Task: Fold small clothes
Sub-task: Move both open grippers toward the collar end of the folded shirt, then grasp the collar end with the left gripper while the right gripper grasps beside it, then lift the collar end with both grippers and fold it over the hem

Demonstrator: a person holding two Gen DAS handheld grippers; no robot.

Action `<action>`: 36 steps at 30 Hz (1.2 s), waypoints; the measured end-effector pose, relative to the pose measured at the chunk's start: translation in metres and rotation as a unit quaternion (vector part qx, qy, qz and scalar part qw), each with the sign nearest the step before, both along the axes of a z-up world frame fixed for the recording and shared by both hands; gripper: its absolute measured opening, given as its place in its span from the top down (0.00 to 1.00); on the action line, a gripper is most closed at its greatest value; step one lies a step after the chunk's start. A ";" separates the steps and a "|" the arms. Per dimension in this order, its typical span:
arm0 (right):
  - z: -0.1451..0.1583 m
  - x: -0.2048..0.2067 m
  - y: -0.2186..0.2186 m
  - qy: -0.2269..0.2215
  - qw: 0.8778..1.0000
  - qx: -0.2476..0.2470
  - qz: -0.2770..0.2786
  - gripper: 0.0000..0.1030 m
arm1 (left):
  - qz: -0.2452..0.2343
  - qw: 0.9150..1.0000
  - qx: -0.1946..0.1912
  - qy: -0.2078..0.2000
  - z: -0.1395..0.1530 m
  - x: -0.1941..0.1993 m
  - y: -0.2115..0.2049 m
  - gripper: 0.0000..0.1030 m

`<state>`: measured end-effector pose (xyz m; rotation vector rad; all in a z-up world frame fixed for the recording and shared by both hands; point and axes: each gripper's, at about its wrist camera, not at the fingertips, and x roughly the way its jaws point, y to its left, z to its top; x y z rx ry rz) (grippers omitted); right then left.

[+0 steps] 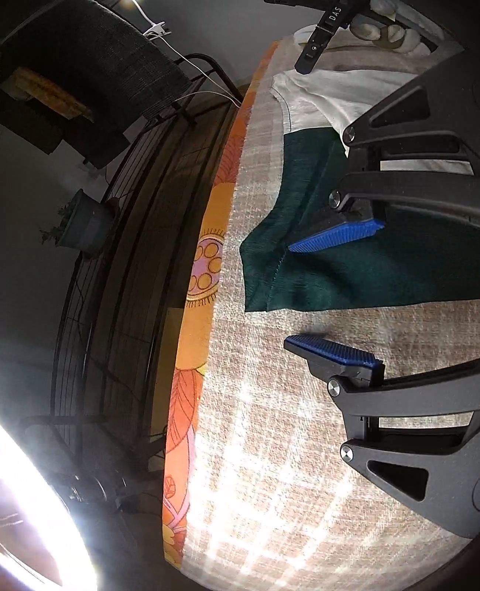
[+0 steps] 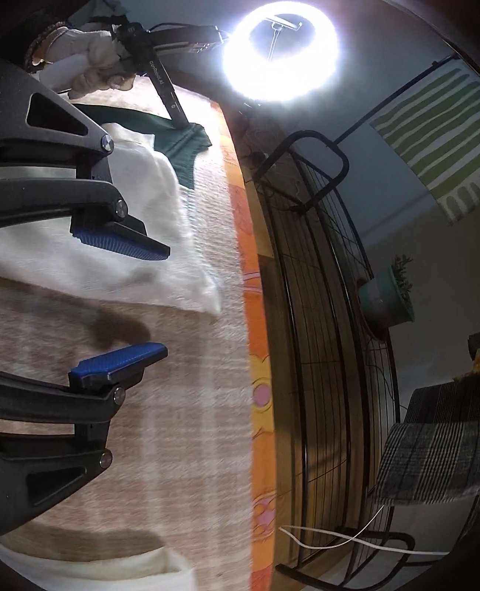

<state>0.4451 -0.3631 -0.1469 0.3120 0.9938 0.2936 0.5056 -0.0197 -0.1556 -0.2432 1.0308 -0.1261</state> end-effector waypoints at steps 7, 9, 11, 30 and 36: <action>-0.008 0.015 0.023 0.005 0.999 -0.021 0.027 0.81 | -0.037 0.998 0.044 -0.022 -0.002 0.005 -0.023 0.86; -0.007 0.015 0.028 0.001 0.999 -0.030 0.032 0.92 | -0.038 0.998 0.035 -0.021 -0.002 0.005 -0.022 0.95; -0.003 0.013 0.029 -0.004 0.999 -0.033 0.031 0.97 | -0.038 0.998 0.036 -0.023 0.000 0.004 -0.023 0.97; 0.078 -0.048 0.040 -0.071 0.995 -0.058 0.043 1.00 | -0.058 0.994 0.030 -0.089 0.081 -0.081 -0.028 0.99; 0.108 -0.089 0.048 -0.089 0.992 -0.066 0.054 1.00 | -0.067 0.992 0.039 -0.104 0.105 -0.128 -0.027 0.99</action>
